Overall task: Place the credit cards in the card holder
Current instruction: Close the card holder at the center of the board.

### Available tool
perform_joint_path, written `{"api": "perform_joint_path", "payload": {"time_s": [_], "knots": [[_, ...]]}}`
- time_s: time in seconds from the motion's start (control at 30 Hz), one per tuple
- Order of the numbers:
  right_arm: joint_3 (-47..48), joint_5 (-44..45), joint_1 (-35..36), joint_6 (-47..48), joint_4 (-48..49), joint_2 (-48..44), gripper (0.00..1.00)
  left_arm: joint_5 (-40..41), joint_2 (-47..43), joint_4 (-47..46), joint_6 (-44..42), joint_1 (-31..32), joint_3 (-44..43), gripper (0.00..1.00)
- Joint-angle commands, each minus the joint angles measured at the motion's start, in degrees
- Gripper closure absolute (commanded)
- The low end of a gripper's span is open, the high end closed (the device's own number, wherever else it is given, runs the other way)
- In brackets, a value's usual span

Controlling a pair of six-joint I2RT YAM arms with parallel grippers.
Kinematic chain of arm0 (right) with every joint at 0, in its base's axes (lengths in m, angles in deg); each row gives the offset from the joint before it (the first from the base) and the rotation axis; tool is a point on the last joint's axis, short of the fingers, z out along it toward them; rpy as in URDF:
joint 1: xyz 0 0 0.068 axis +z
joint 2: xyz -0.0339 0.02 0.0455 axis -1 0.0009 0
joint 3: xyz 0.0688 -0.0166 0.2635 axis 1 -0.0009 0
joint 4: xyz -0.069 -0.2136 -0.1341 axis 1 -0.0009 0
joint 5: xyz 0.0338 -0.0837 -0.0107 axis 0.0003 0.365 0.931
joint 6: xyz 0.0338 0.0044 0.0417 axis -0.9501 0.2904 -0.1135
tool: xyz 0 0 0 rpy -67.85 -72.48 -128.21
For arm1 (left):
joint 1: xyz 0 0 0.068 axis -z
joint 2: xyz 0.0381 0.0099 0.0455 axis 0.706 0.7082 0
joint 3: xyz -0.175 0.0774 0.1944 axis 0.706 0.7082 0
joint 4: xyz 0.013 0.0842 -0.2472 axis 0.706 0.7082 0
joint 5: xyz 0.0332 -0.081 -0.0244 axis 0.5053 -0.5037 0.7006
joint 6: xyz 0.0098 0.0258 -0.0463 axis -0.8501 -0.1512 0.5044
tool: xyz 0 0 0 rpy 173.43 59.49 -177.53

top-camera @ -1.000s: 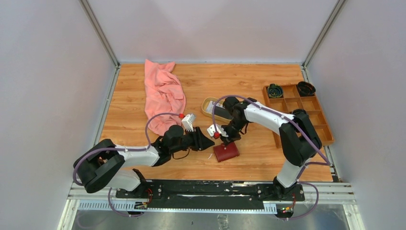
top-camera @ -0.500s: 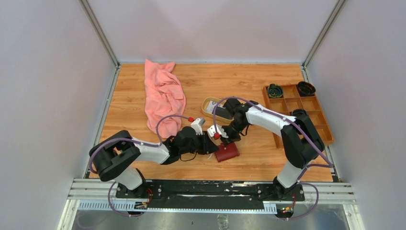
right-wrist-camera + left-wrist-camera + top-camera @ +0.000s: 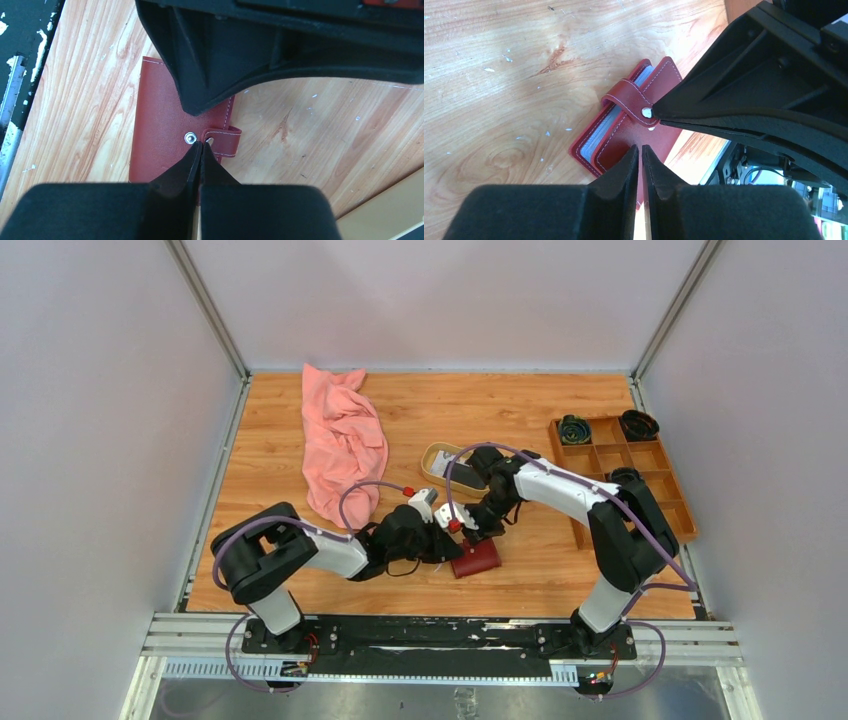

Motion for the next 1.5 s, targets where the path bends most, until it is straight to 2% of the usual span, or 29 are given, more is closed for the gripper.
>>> {"api": "perform_joint_path", "payload": {"time_s": [0.0,0.53,1.47], "knots": [[0.80,-0.77,0.76,1.90,-4.70,0.39,1.00,2.68,2.42,0.78,0.14,0.48,0.15,0.88],[0.65,1.39,0.75,3.11,-6.69,-0.67,1.00,4.09,4.24,0.82,0.69,0.48,1.36,0.93],[1.85,0.54,0.98,4.39,-10.98,0.31,1.00,3.64,4.23,0.82,0.25,0.42,1.18,0.94]]}}
